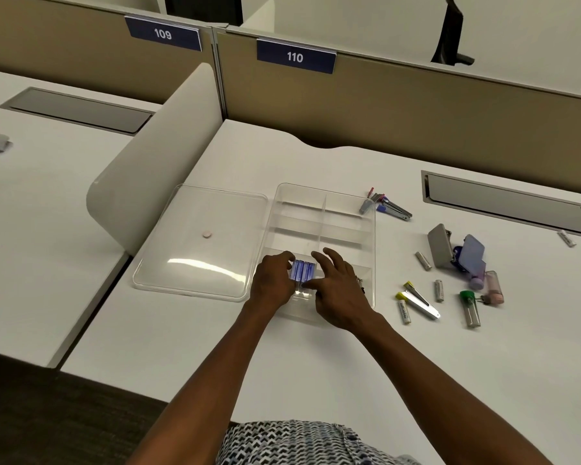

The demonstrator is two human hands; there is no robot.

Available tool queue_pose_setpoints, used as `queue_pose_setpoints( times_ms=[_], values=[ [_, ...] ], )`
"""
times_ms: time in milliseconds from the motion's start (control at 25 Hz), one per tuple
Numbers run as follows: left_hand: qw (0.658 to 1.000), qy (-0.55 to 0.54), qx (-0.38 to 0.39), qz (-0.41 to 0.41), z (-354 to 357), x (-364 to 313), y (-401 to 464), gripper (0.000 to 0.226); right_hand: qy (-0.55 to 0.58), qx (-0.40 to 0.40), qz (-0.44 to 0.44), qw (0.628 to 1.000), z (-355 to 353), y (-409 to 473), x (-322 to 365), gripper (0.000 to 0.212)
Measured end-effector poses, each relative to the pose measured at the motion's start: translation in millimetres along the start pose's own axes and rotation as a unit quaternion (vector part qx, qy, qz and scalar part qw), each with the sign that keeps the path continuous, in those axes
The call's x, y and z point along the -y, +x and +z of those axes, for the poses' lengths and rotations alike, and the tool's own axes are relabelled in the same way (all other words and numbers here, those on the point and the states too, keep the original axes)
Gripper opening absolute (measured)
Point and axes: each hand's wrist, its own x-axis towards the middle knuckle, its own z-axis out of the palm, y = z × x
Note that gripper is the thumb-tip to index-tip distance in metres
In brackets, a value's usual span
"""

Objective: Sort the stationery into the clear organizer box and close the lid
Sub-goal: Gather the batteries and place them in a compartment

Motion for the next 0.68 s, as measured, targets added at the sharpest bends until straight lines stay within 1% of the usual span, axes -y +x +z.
queue_pose_setpoints(
  times_ms=[200, 320, 520, 680],
  values=[
    [1.0, -0.026, 0.004, -0.006, 0, 1, -1, 0.053, 0.007, 0.0, 0.002, 1.0, 2, -1, -3, 0.048],
    [1.0, -0.027, 0.009, -0.007, -1, 1, 0, 0.053, 0.022, -0.024, 0.01, 0.999, 2, -2, -5, 0.044],
    [1.0, -0.014, 0.011, 0.001, 1, 0, 0, 0.053, 0.029, -0.023, 0.017, 0.999, 6, -4, -8, 0.038],
    [1.0, -0.007, -0.004, 0.008, -2, -1, -1, 0.057, 0.09, -0.084, 0.04, 0.992, 5, -11, -11, 0.032]
  ],
)
